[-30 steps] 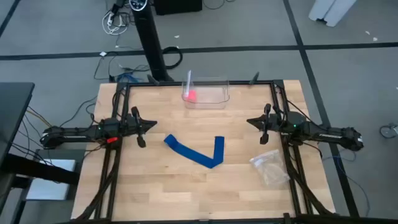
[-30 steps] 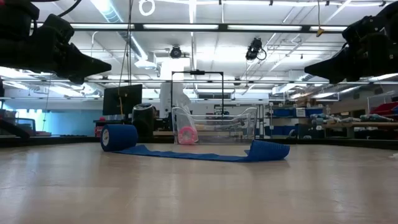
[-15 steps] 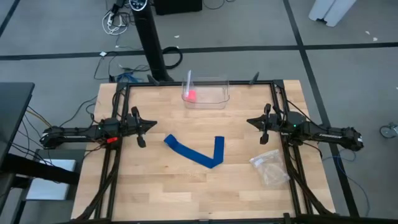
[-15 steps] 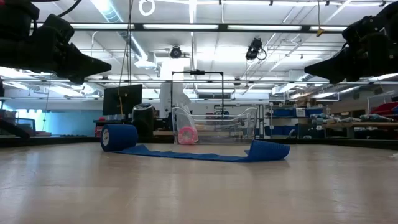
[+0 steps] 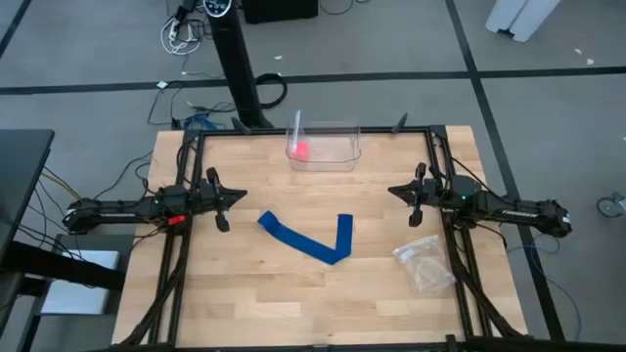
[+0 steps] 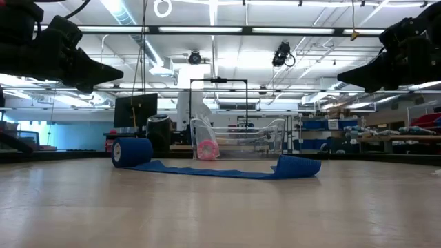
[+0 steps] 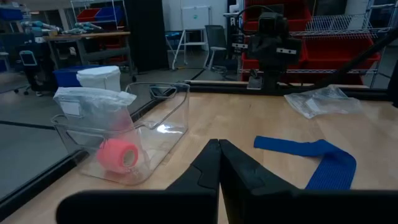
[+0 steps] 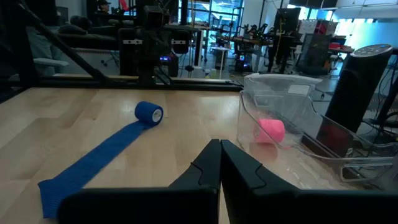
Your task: Roll bandage
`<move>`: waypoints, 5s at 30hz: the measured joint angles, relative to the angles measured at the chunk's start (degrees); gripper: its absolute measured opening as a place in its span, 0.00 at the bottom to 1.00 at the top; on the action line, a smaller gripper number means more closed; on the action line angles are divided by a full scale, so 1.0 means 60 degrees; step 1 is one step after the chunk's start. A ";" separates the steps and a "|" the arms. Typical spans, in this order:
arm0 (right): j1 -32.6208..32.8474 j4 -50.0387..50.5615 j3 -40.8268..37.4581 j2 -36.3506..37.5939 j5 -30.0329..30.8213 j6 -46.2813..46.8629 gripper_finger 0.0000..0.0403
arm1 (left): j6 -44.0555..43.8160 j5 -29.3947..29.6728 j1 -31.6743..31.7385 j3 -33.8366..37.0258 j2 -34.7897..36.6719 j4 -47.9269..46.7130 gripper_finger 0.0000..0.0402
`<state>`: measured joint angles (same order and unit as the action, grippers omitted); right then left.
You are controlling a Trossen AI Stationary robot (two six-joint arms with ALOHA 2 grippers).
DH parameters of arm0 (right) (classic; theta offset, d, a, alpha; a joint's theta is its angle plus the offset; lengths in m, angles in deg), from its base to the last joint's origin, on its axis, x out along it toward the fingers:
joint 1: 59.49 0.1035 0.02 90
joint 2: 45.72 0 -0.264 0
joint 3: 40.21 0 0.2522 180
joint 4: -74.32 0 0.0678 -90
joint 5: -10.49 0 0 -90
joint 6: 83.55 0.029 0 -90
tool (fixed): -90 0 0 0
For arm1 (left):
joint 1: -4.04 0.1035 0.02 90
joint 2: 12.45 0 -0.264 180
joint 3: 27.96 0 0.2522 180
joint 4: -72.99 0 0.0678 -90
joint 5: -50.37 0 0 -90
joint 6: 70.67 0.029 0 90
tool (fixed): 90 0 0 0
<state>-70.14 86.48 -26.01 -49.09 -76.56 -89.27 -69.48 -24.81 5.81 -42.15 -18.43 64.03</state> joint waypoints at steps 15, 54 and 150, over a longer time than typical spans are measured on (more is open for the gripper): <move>0.0000 -0.0002 -0.0001 0.0003 0.0001 0.0000 0.02 | 0.0000 -0.0003 0.0002 0.0001 -0.0003 0.0000 0.03; 0.0704 -0.3020 0.0002 -0.1318 -0.0541 0.3485 0.02 | 0.0001 -0.0003 -0.0001 0.0000 -0.0001 -0.0001 0.03; 0.6913 -0.2507 0.4927 -1.2685 0.0668 0.6665 0.01 | -0.2880 -0.0695 -0.0001 0.0000 -0.0816 0.1111 0.03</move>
<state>-28.66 71.44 3.55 -125.20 -72.55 -49.28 -86.76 -28.97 5.80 -42.15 -23.33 70.69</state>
